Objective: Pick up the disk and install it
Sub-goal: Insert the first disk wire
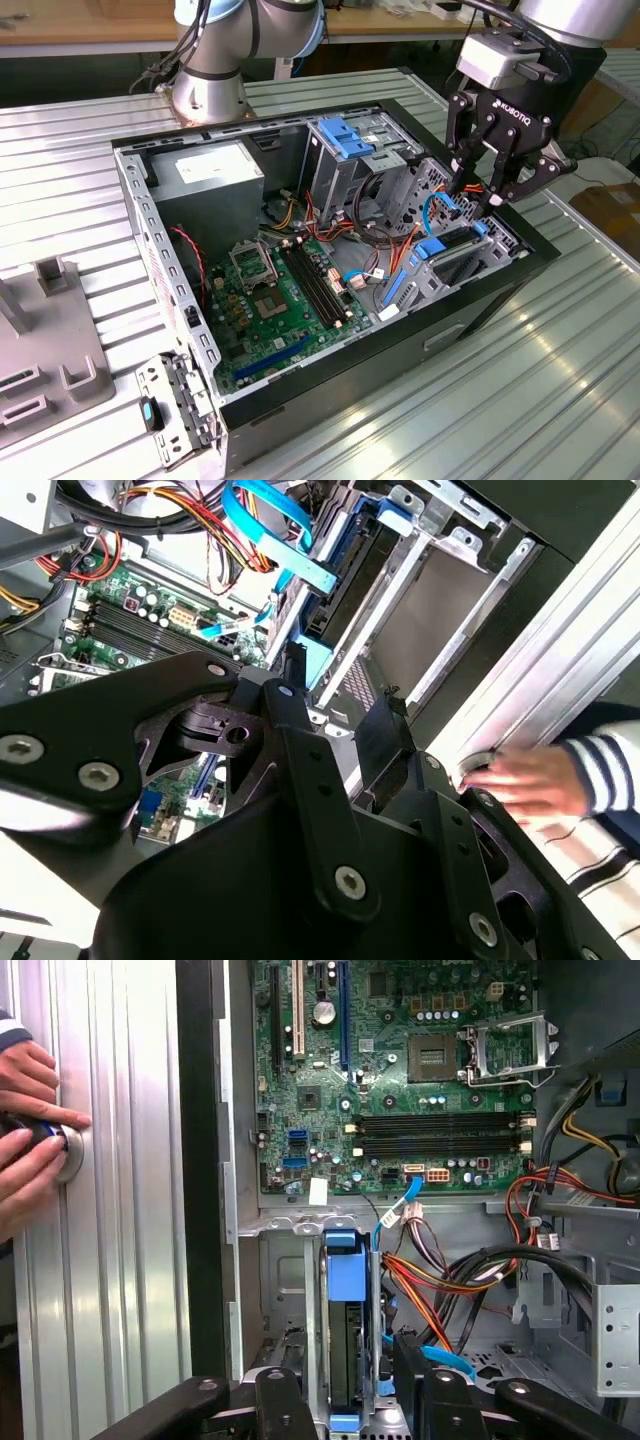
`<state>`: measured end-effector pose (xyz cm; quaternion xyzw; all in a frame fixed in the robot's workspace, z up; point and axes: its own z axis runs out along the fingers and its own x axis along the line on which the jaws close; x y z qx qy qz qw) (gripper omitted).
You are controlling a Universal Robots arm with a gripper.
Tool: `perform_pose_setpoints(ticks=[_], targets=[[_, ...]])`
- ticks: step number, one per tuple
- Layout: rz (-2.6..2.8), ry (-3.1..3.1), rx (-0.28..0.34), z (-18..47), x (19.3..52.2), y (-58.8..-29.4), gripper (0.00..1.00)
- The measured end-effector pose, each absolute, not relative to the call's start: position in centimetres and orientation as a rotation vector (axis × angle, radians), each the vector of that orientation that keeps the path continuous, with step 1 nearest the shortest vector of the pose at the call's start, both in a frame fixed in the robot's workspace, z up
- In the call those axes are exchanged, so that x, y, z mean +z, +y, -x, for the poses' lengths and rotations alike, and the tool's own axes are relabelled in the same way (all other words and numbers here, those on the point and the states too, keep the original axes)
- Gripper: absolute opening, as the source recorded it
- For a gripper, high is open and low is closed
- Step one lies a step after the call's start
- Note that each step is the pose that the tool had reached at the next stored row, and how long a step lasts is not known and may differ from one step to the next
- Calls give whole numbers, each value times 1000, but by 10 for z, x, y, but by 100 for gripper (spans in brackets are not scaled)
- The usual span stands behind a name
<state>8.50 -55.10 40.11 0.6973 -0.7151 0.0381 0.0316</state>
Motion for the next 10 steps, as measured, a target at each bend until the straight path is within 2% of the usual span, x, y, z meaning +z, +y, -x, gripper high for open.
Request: perform_pose_setpoints(ticks=[10], targets=[[-2147, -2202, 115, -115, 387, -540, 47]])
